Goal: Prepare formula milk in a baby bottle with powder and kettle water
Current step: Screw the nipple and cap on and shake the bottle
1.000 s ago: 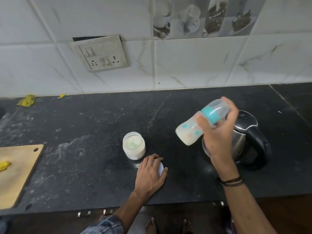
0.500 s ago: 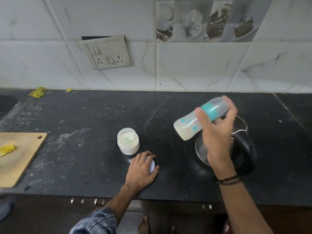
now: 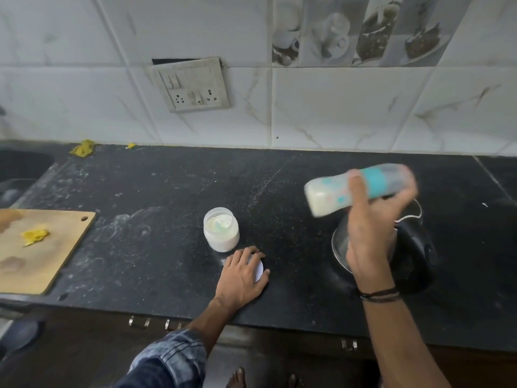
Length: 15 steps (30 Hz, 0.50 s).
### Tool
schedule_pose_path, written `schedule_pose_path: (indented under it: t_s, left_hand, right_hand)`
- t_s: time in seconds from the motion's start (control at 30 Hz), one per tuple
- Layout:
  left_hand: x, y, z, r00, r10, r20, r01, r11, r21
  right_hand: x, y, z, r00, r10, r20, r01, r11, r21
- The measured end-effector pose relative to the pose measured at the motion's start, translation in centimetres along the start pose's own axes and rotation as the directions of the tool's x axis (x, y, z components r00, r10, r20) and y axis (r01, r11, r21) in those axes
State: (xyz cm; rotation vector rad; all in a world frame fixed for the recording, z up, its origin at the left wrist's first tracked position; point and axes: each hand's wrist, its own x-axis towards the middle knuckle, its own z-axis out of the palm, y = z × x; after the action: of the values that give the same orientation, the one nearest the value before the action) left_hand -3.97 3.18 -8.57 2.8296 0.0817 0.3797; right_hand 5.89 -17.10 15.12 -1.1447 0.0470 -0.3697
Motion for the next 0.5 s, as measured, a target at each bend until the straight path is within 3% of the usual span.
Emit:
schedule_pose_path:
  t_s: [0.07,0.17,0.2,0.3,0.43,0.5]
  left_hand:
    - [0.0,-0.1,0.1,1.0,0.007,-0.016,-0.007,1.0,0.001]
    - [0.7,0.1,0.2,1.0,0.015,-0.016,-0.015,1.0,0.017]
    - [0.7,0.2,0.2,1.0,0.013,-0.013,-0.013,1.0,0.024]
    - [0.3,0.1,0.1,1.0,0.009,0.0,-0.009,1.0,0.029]
    - [0.6,0.3,-0.2,1.0,0.001,0.026,-0.002,1.0,0.031]
    - [0.5,0.2,-0.4,0.999,0.003,0.04,-0.004,0.999,0.034]
  right_hand:
    - [-0.3,0.6,-0.1,0.997,0.028,0.068,-0.025,0.998,-0.051]
    - [0.2,0.5,0.2,0.992,-0.026,-0.123,0.036,0.996,0.081]
    - [0.2,0.4,0.7,0.992,-0.001,-0.128,0.011,0.997,0.078]
    - [-0.4,1.5,1.0,0.997,0.083,-0.005,-0.083,0.994,-0.066]
    - [-0.4,2.2,1.5,0.985,0.086,-0.149,-0.077,0.995,0.066]
    - [-0.7,2.7,2.0,0.99,0.136,-0.048,-0.137,0.99,-0.016]
